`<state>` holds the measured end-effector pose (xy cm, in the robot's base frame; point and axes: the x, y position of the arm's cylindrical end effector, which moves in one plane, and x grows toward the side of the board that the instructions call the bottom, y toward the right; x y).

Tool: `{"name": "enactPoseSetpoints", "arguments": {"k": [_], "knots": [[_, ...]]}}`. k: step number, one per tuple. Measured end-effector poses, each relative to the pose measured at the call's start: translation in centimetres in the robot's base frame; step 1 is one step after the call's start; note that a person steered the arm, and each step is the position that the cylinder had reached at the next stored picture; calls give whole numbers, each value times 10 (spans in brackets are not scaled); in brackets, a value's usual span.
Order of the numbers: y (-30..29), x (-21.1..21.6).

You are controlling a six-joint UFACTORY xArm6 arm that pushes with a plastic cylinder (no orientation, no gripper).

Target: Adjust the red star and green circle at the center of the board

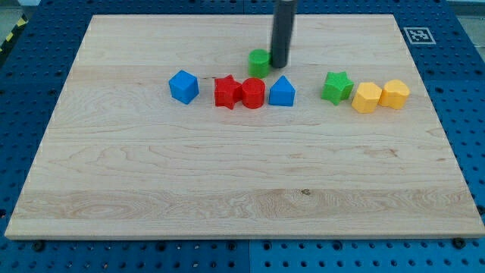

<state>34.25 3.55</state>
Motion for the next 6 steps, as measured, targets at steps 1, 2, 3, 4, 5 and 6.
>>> {"name": "enactPoseSetpoints", "arguments": {"k": [1,2,3,4,5,6], "knots": [[-20,18],[-19,-8],[-22,-53],[-50,-53],[-52,-33],[-53,-12]]}}
